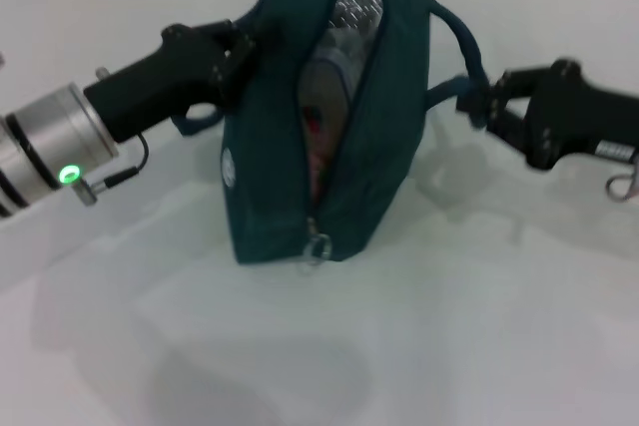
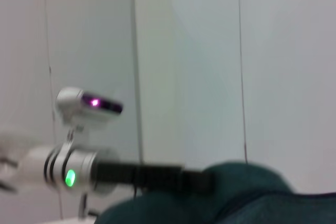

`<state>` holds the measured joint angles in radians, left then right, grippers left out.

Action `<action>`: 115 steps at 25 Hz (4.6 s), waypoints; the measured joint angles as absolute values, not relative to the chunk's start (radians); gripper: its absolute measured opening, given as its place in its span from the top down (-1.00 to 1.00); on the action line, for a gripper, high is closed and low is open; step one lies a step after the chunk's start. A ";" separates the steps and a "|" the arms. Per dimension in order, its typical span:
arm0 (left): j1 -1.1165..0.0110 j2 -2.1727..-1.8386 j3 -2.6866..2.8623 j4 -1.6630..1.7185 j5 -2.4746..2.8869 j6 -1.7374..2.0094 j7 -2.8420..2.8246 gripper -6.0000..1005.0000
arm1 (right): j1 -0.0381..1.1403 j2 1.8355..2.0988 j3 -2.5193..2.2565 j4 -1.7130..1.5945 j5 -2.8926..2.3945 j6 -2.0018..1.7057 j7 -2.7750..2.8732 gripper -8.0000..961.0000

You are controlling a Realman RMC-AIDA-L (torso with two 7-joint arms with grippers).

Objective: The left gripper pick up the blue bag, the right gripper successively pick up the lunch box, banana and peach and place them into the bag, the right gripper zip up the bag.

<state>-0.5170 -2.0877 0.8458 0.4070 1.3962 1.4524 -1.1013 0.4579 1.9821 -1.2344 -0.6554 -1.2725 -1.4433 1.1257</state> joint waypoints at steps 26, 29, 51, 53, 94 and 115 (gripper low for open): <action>-0.472 -2.101 0.842 0.060 1.201 1.636 -0.587 0.91 | 0.544 1.929 -1.174 -0.731 -1.495 -1.550 1.393 0.72; -0.472 -2.101 0.842 0.060 1.196 1.614 -0.585 0.91 | 0.526 1.937 -1.150 -0.739 -1.495 -1.546 1.391 0.71; -0.515 -2.104 0.844 0.058 1.173 1.526 -0.563 0.91 | 0.458 2.025 -1.198 -0.588 -1.622 -1.689 1.053 -0.05; -0.515 -2.105 0.843 0.057 1.173 1.526 -0.562 0.91 | 0.496 2.026 -1.285 -0.516 -1.562 -1.582 1.034 -0.05; -0.528 -2.105 0.846 0.034 1.161 1.533 -0.560 0.87 | 0.578 2.026 -1.810 -0.506 -1.095 -1.257 0.993 0.61; -0.513 -2.104 0.843 0.010 1.162 1.601 -0.641 0.60 | 0.512 2.023 -1.784 -0.502 -1.069 -1.338 0.848 0.84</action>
<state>-0.5126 -2.1041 0.8432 0.0096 1.1624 1.6008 -0.6406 0.5116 2.0233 -1.7839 -0.5021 -1.0690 -1.3376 0.8478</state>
